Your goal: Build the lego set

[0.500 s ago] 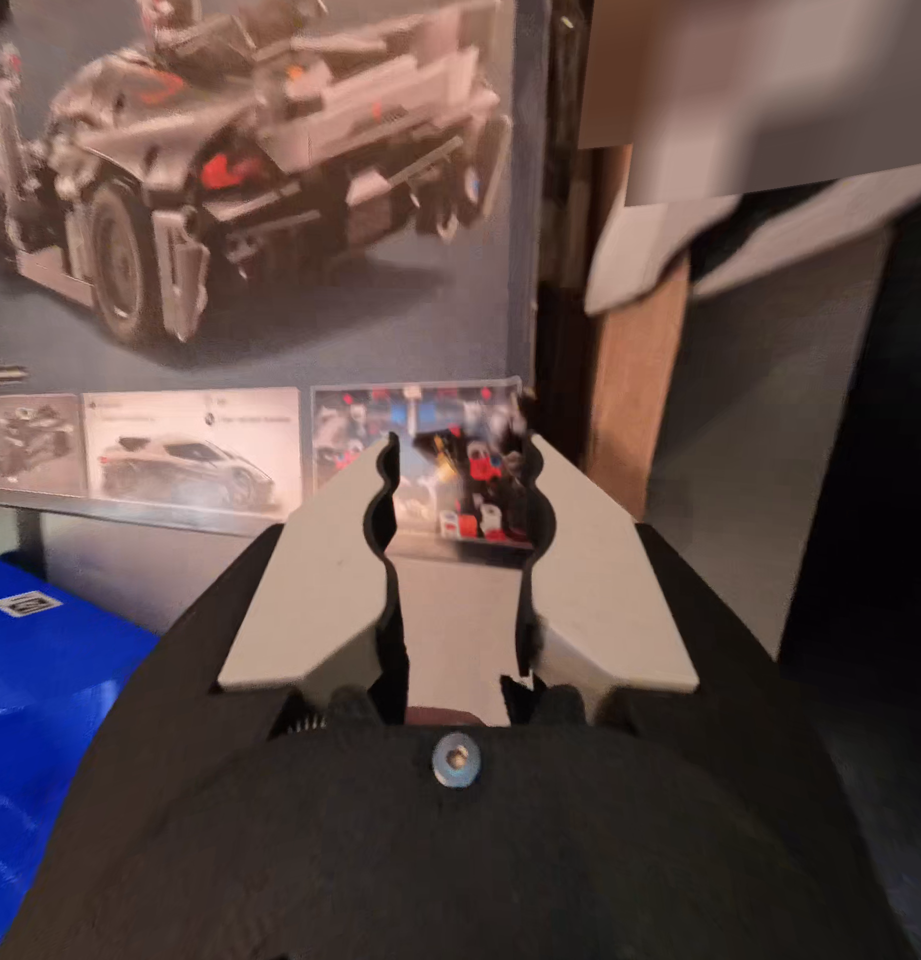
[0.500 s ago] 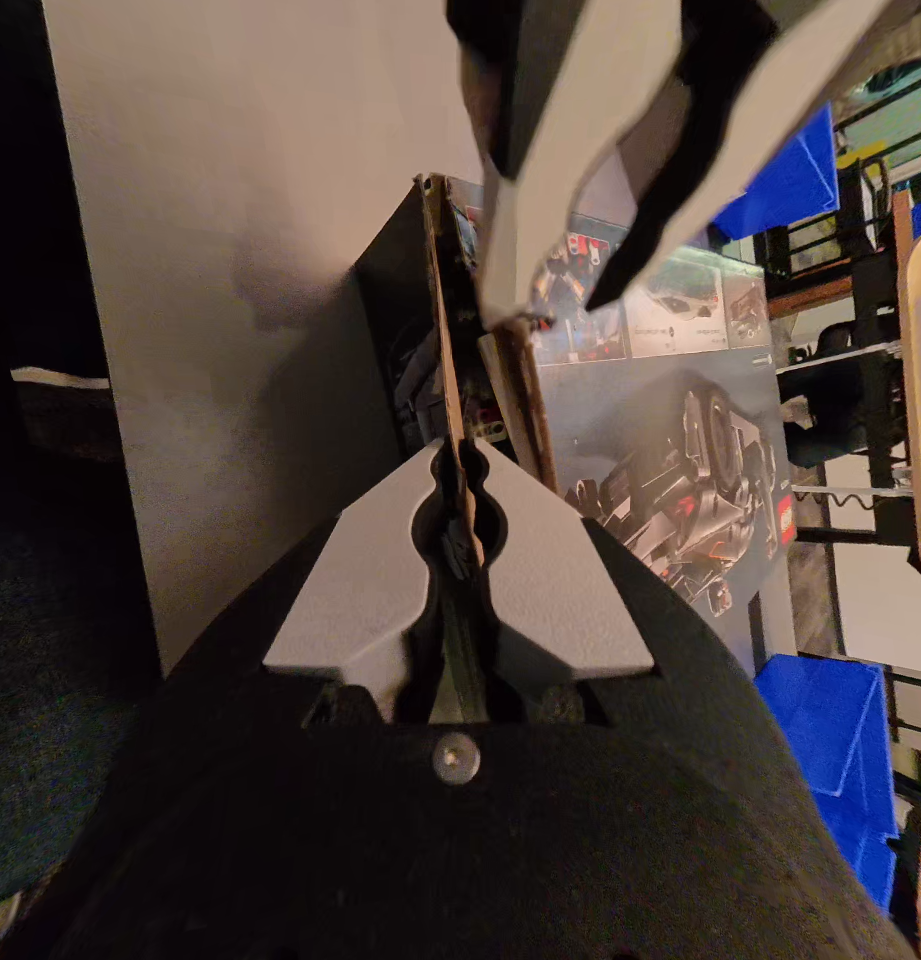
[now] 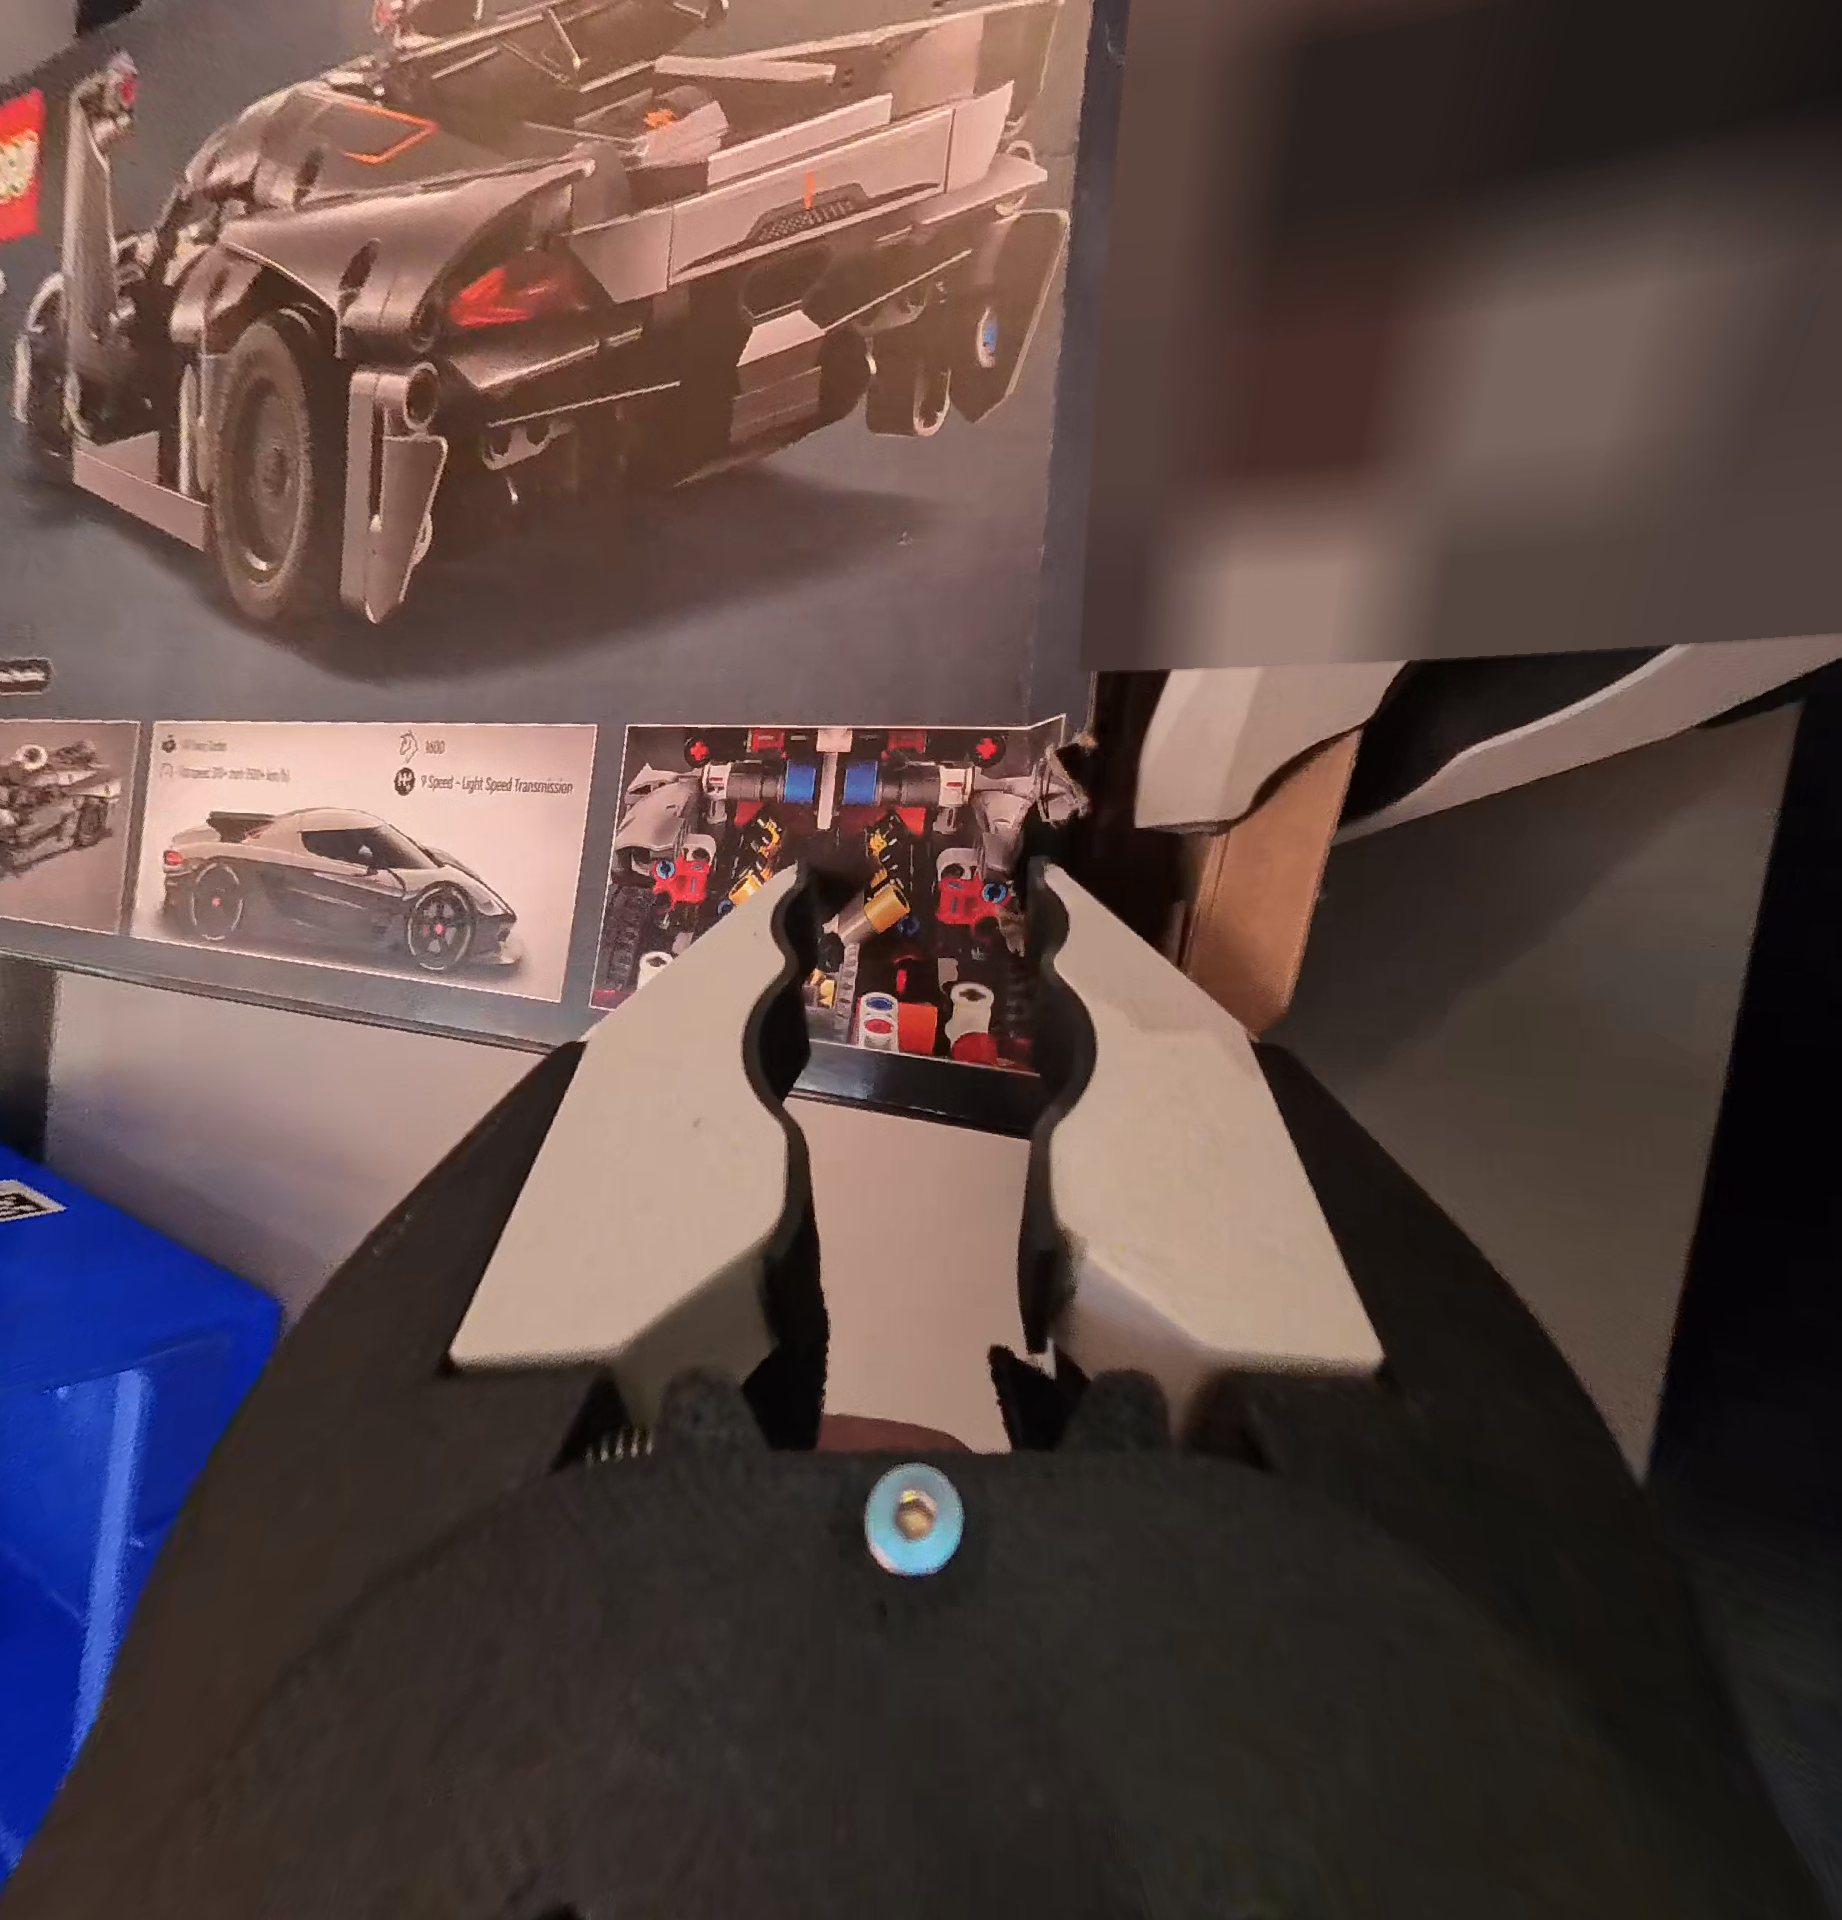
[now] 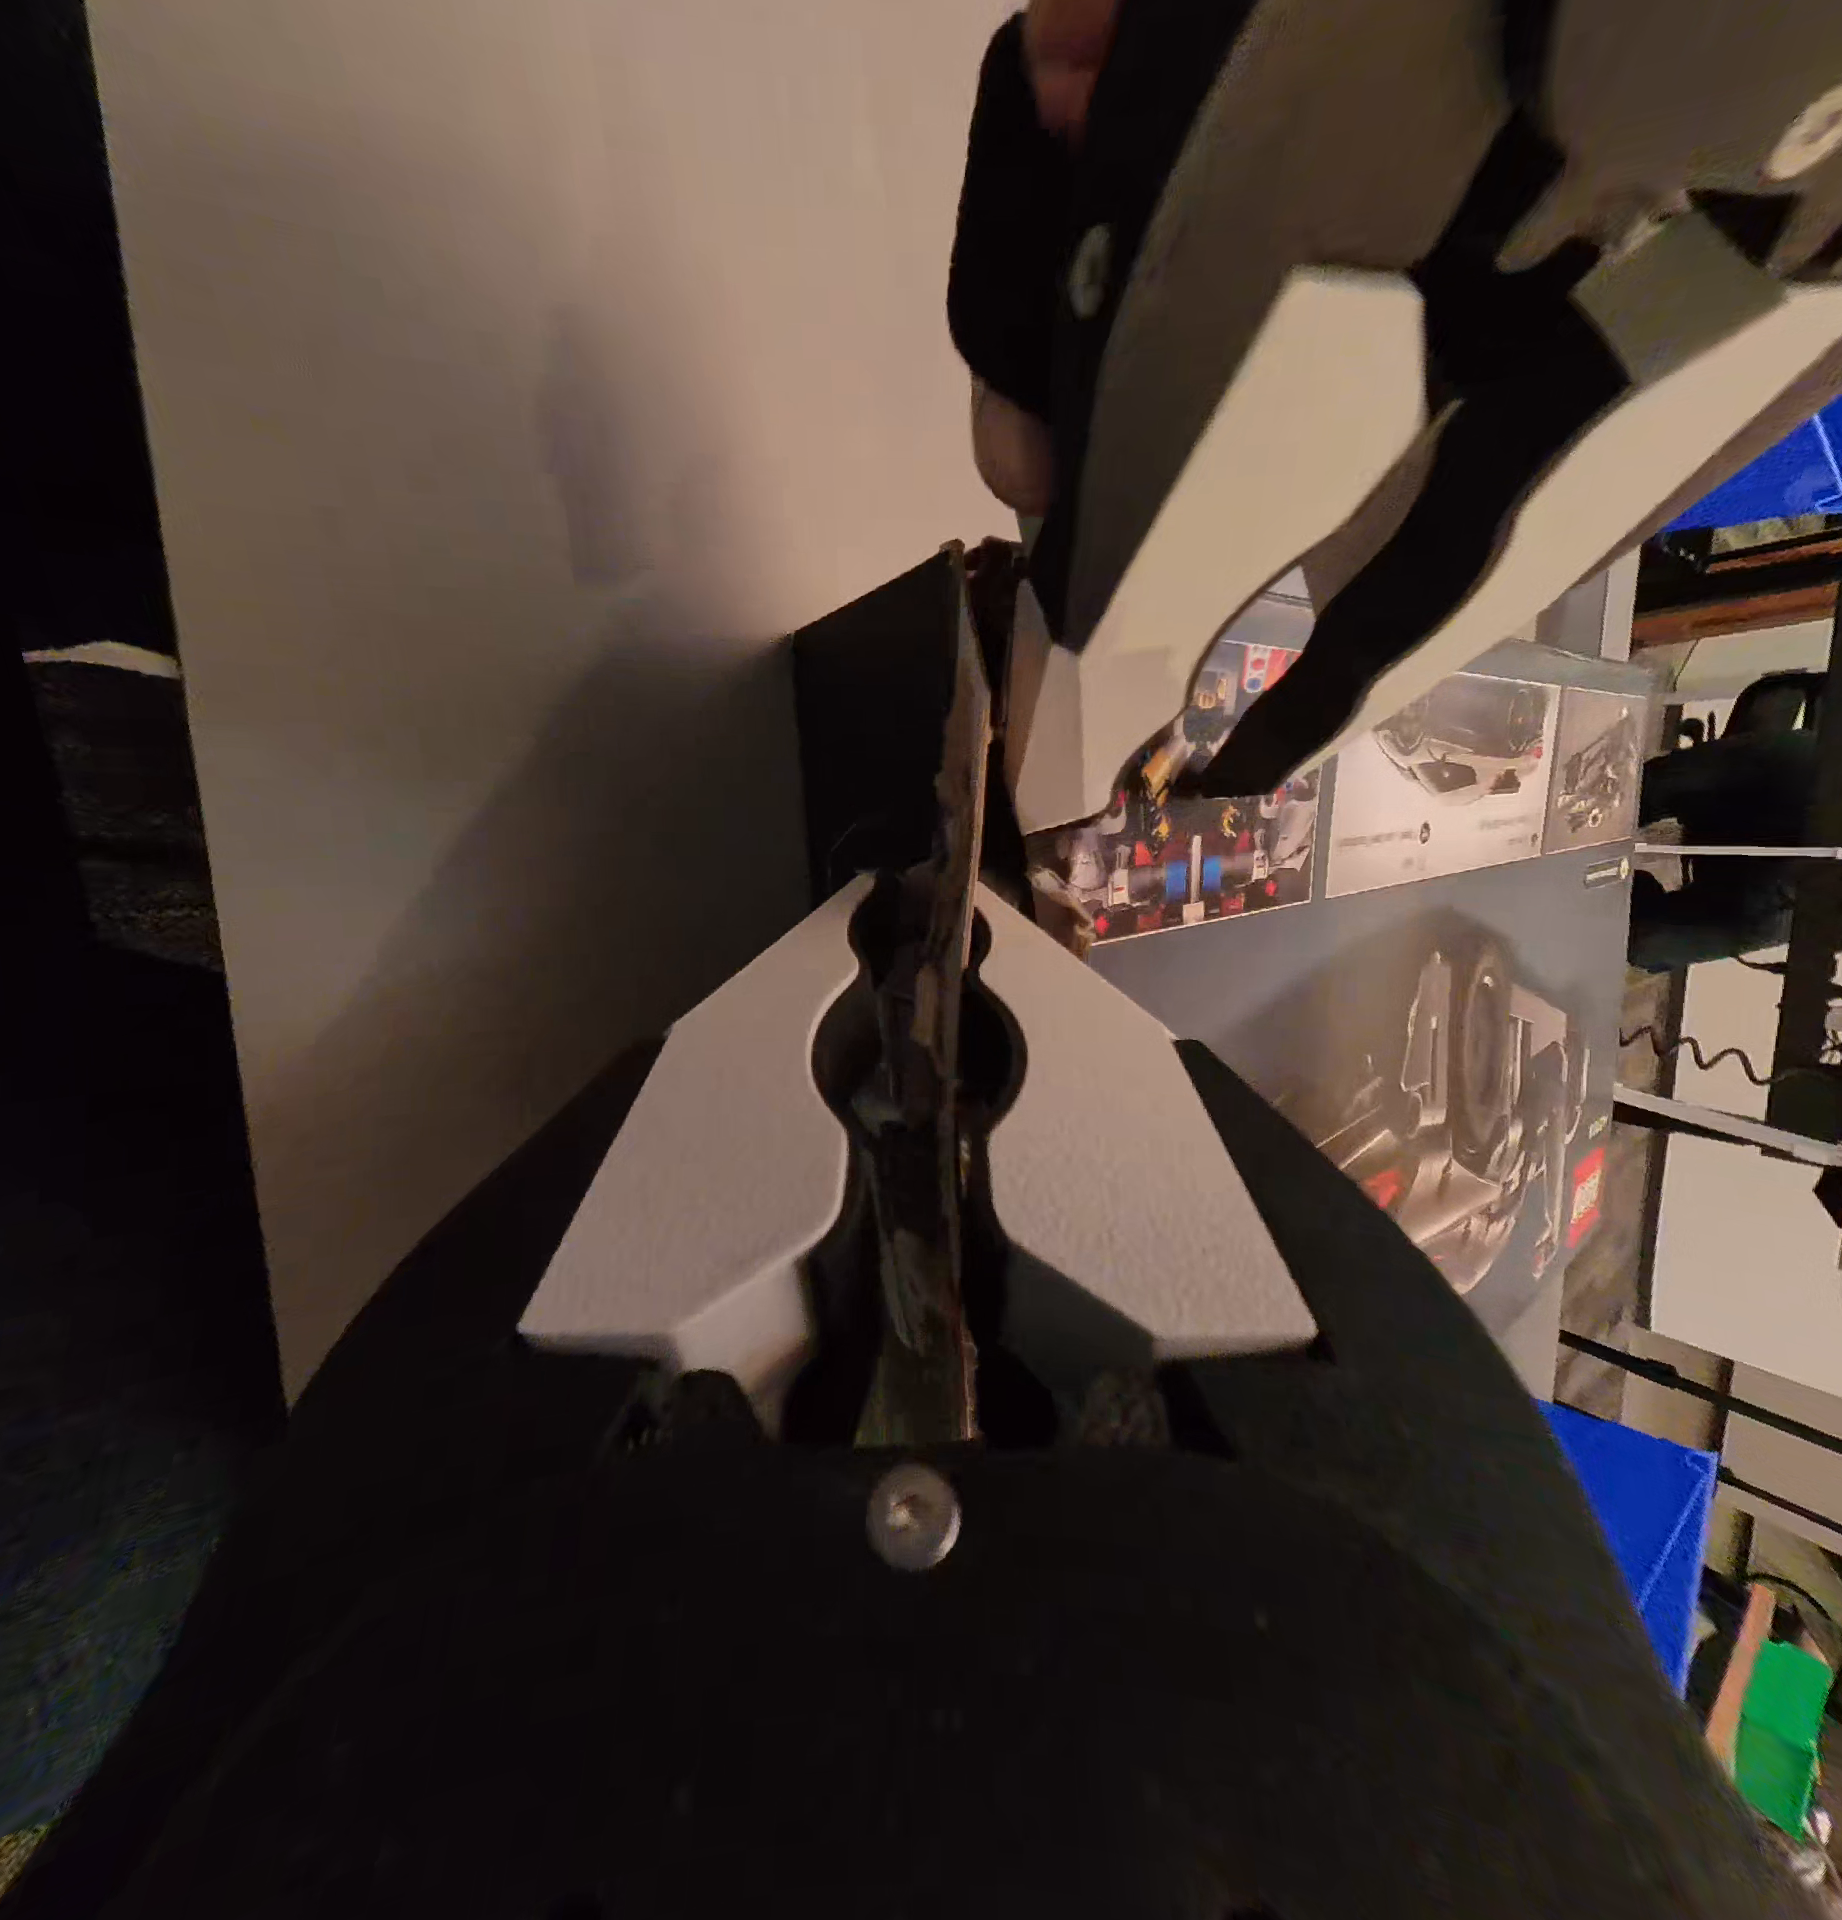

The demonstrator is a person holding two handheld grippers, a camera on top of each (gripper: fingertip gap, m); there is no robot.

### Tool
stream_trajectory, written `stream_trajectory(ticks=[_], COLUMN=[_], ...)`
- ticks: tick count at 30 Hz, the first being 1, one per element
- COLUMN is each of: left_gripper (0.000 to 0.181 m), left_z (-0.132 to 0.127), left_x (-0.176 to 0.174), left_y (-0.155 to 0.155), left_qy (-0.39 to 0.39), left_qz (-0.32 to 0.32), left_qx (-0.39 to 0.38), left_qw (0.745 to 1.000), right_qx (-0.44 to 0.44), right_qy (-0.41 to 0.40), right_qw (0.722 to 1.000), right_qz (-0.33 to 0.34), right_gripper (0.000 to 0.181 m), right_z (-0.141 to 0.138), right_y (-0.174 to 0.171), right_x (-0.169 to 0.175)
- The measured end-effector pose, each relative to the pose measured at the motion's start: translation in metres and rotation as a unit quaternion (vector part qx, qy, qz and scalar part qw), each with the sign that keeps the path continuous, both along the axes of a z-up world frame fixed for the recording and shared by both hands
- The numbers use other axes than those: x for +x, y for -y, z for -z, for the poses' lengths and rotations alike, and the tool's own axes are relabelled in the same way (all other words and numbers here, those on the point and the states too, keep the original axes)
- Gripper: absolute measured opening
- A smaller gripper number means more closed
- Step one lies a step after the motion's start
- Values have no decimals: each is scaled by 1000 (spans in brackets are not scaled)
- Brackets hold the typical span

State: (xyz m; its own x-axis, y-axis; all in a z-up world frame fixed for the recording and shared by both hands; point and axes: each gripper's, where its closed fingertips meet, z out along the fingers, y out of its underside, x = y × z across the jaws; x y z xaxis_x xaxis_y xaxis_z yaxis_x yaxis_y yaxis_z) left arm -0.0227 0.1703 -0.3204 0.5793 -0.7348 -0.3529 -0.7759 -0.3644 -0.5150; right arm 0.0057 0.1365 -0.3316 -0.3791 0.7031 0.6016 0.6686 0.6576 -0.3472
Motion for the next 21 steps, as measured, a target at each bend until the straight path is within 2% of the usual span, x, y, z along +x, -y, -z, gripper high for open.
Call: stream_trajectory(ticks=[7,12,16,21], left_gripper=[36,36,35,38], left_z=[3,2,-1,-15], left_x=[4,7,1,0], left_y=[-2,-3,1,17], left_qy=[-15,-5,-7,18], left_qz=[-3,-4,-11,10], left_qx=[5,0,5,11], left_qw=[1000,1000,1000,1000], right_qx=[67,47,13,21], right_qy=[-23,-35,-41,-51], right_qw=[997,998,999,998], right_qz=[18,11,23,-18], right_gripper=[3,2,7,8], right_z=[2,4,-1,-3], right_y=[9,13,3,4], right_x=[6,8,2,7])
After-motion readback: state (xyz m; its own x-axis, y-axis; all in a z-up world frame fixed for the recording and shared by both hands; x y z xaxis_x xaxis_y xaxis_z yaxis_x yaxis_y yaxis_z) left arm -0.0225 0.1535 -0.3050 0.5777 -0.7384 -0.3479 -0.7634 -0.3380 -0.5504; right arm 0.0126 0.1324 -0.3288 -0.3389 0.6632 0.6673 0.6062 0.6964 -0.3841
